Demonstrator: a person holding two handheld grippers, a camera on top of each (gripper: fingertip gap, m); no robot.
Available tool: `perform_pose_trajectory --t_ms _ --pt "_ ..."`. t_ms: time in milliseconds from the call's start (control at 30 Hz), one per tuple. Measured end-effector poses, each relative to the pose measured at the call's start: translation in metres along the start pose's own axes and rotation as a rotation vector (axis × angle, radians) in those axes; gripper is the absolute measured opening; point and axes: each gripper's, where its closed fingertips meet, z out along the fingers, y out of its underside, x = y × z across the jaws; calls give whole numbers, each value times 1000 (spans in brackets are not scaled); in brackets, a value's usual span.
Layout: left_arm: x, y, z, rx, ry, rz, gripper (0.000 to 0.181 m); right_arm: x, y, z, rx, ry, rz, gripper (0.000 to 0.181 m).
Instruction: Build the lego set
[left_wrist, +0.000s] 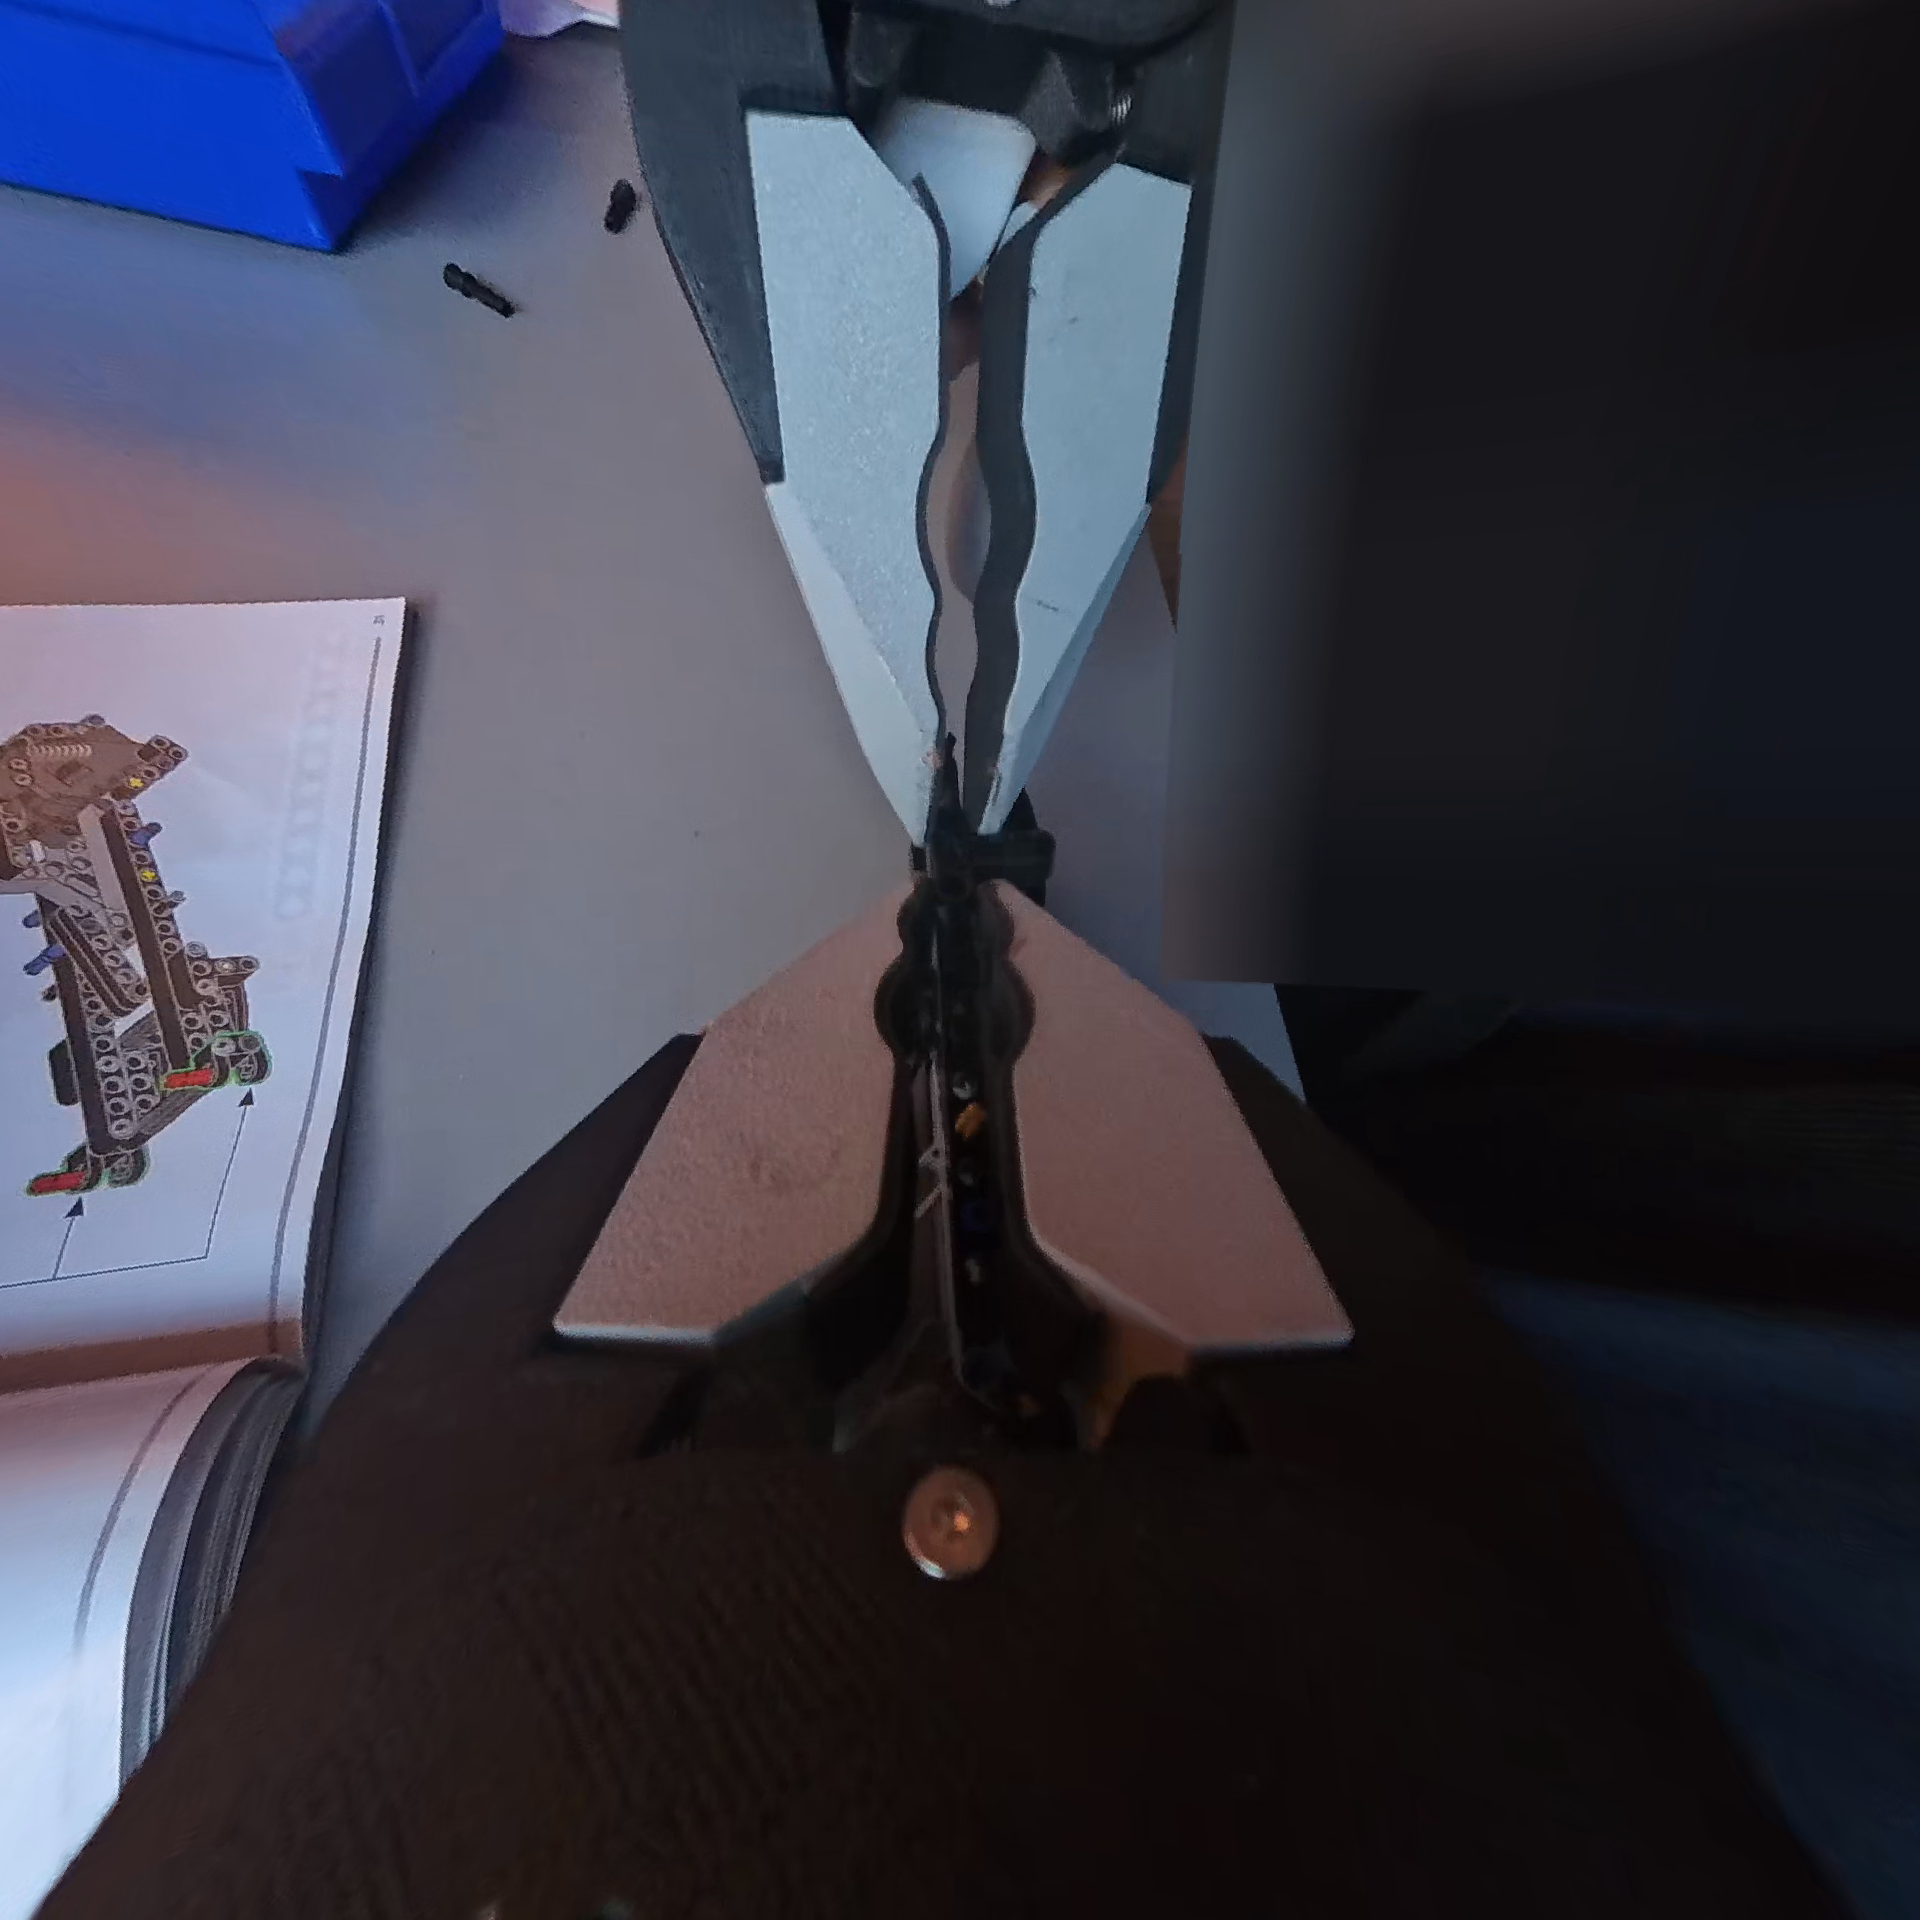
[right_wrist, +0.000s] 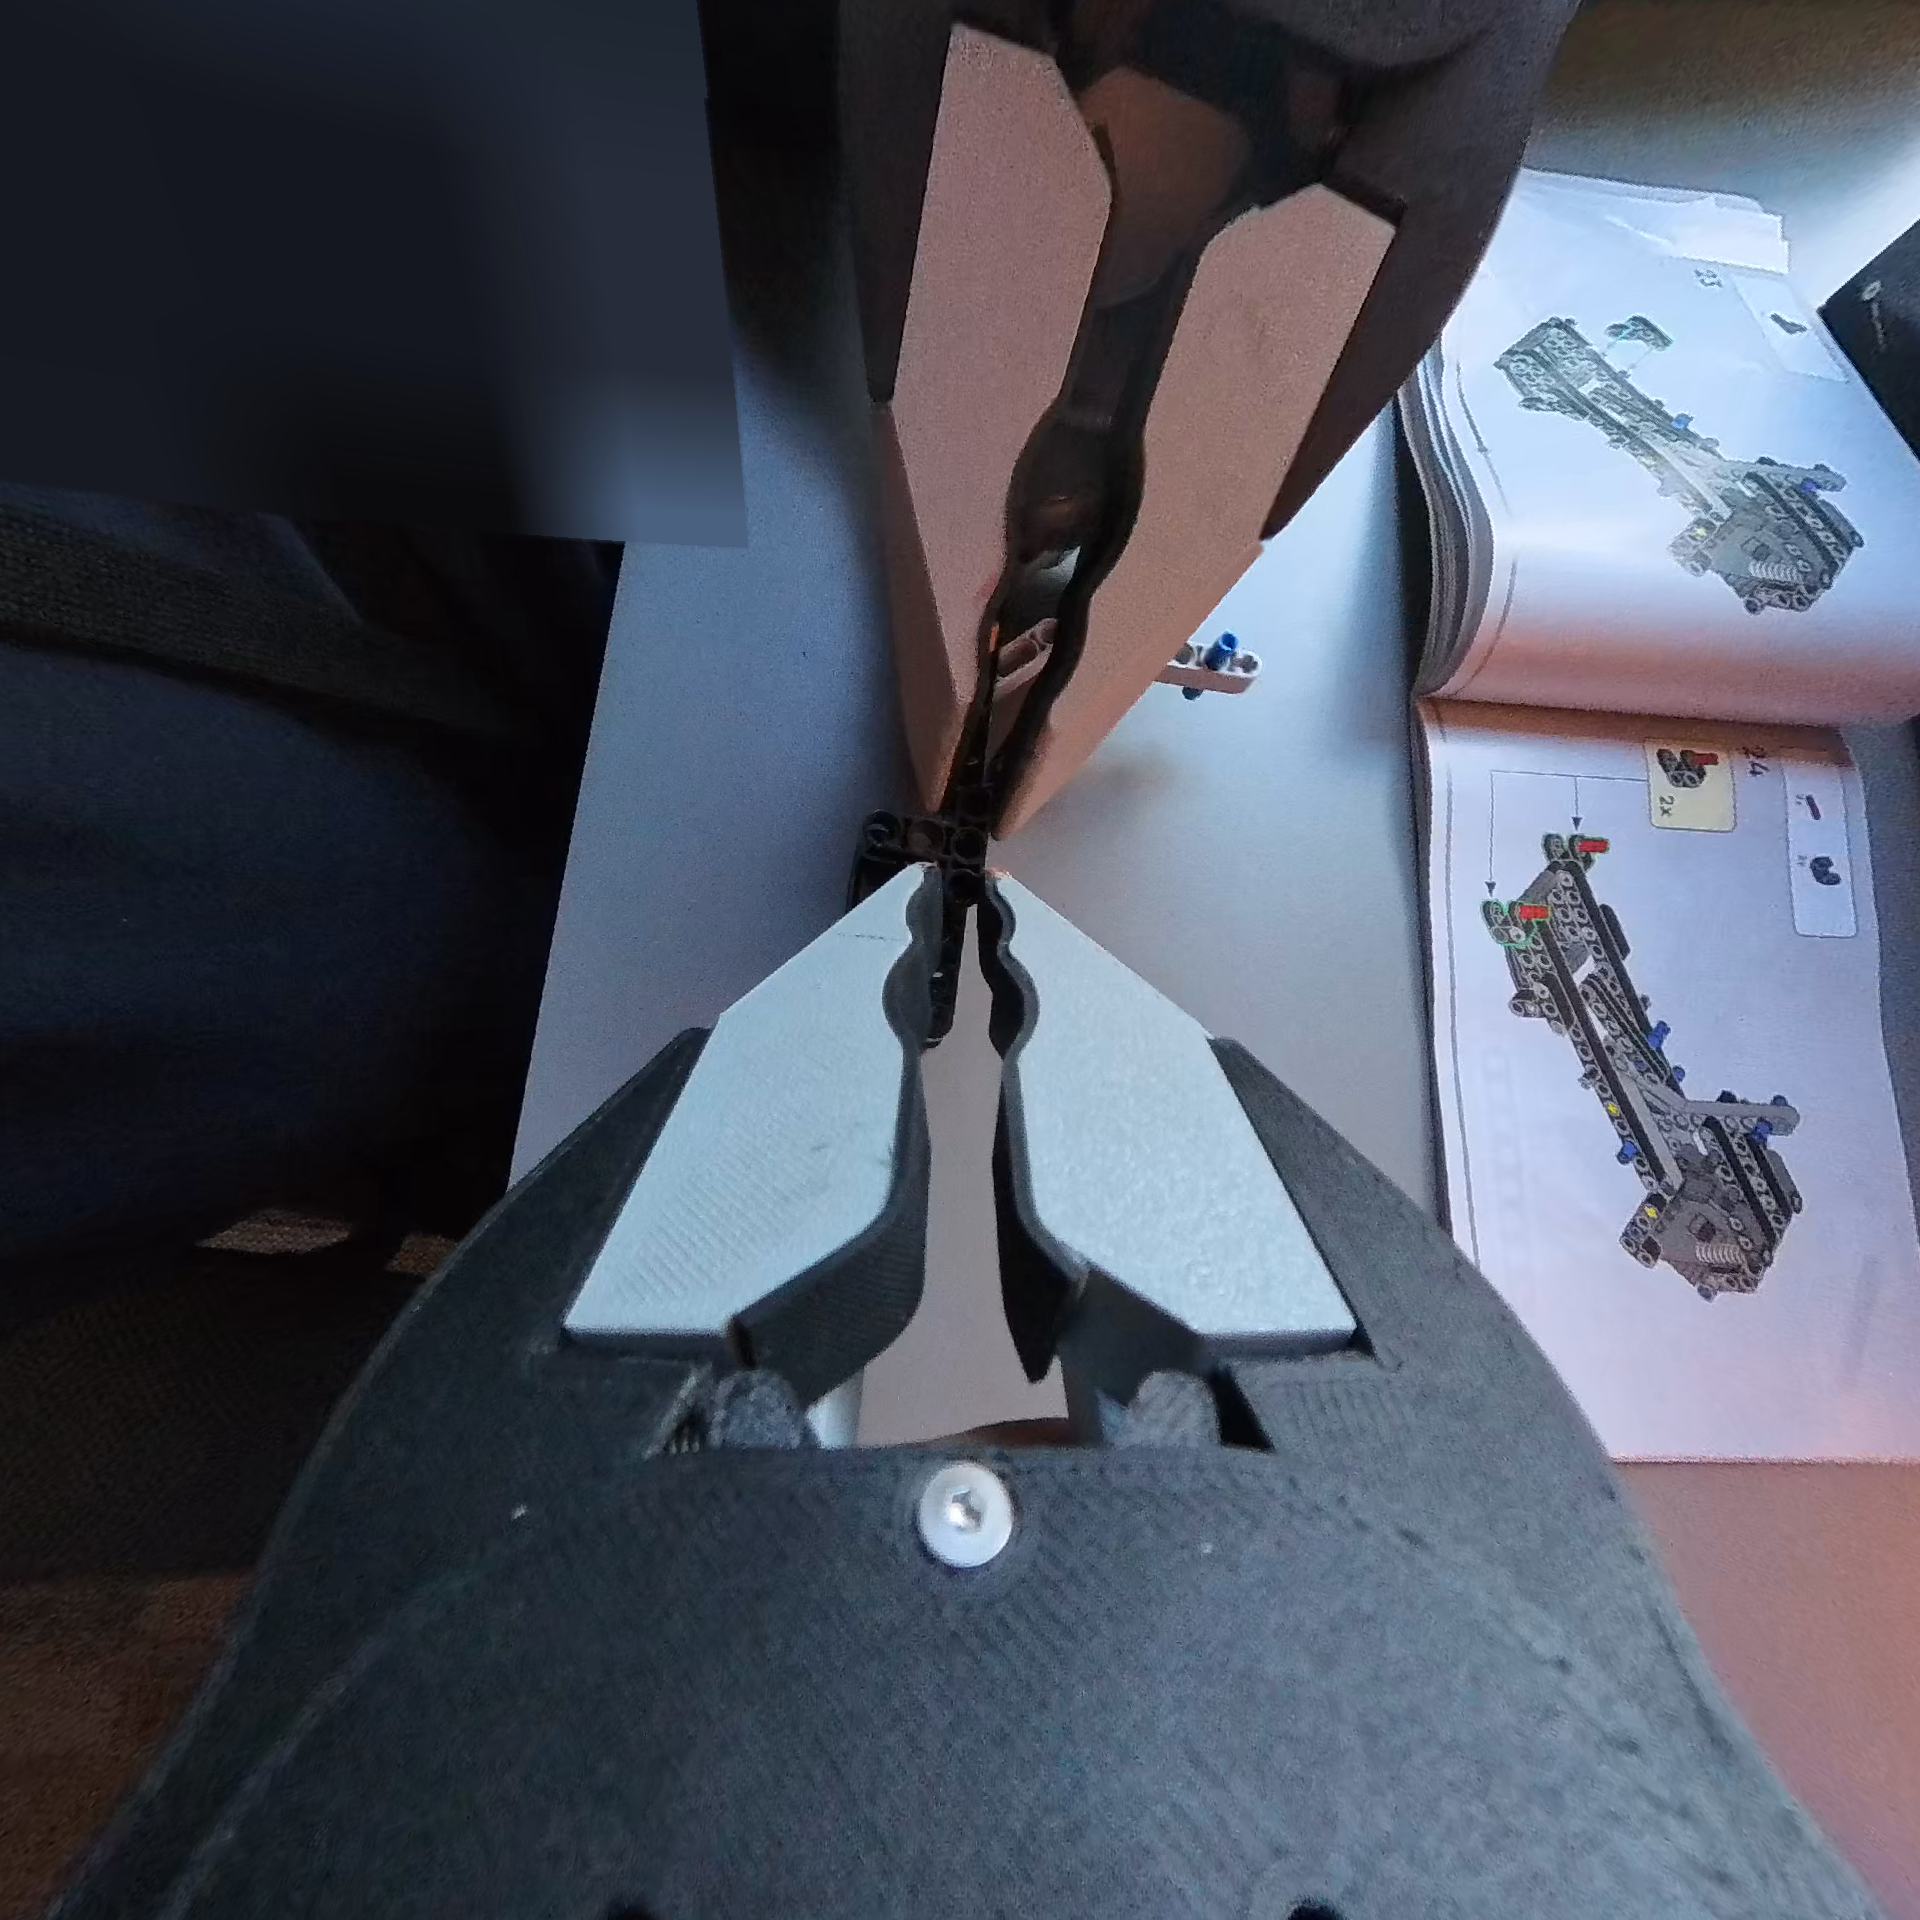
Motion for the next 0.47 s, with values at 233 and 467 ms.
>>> perform_pose_trajectory --t_ms 233,467 --pt "0 0 -1 16 27 -57 5 0 -1 1 3 -2 -2 4" --pt "1 2 -1 6 -26 19 4 -1 0 1 -10 -1 -26 4"
